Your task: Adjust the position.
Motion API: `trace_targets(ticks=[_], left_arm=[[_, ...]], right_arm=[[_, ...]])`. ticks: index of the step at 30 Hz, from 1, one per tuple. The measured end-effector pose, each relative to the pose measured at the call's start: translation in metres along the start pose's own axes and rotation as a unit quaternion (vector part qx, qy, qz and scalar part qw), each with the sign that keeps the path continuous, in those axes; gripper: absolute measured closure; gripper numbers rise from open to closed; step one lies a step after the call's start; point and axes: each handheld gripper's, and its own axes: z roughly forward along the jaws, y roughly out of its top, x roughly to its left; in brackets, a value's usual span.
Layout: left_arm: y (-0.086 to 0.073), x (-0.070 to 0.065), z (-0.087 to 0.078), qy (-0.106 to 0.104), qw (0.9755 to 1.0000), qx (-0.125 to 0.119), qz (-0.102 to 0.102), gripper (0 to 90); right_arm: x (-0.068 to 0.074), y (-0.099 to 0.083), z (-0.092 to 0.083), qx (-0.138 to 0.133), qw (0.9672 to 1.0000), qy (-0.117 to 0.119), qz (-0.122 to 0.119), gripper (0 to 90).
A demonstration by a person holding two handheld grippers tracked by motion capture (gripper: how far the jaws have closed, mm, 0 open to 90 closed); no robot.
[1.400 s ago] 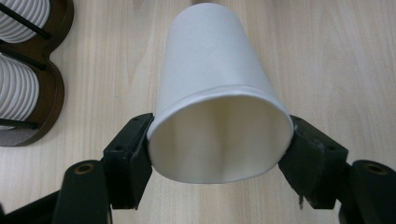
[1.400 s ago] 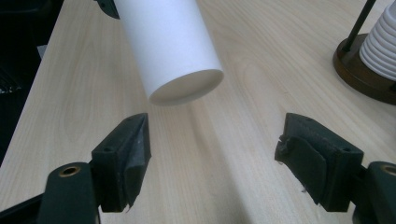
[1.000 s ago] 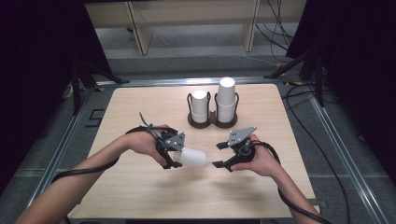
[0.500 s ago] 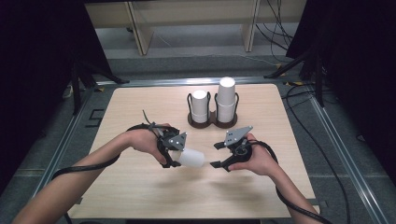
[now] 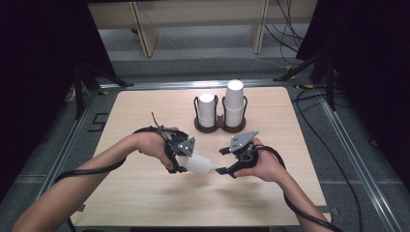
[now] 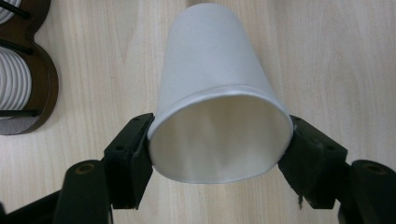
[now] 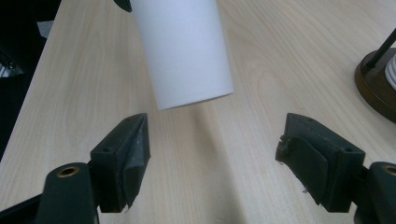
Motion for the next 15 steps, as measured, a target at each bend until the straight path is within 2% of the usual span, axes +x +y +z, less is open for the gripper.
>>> trace_targets(ticks=[3,5,14,15], left_arm=[[0.0009,-0.0003,0.0000,-0.003,1.0000,0.009,0.002,30.9],[0.0017,0.0002,-0.0005,-0.003,0.9999,0.014,0.007,30.9],[0.0065,0.0016,-0.0020,-0.002,0.9997,0.022,0.012,30.9],[0.0069,0.0018,-0.0021,-0.002,0.9997,0.022,0.012,30.9]], right_arm=[[-0.0006,0.0015,0.0003,-0.001,1.0000,0.001,-0.002,24.2],[0.0004,0.0018,0.0006,0.001,1.0000,0.004,0.005,24.2],[0.0011,0.0035,0.0028,0.002,1.0000,-0.003,-0.004,24.1],[0.0019,0.0039,0.0032,0.005,1.0000,0.001,0.003,24.1]])
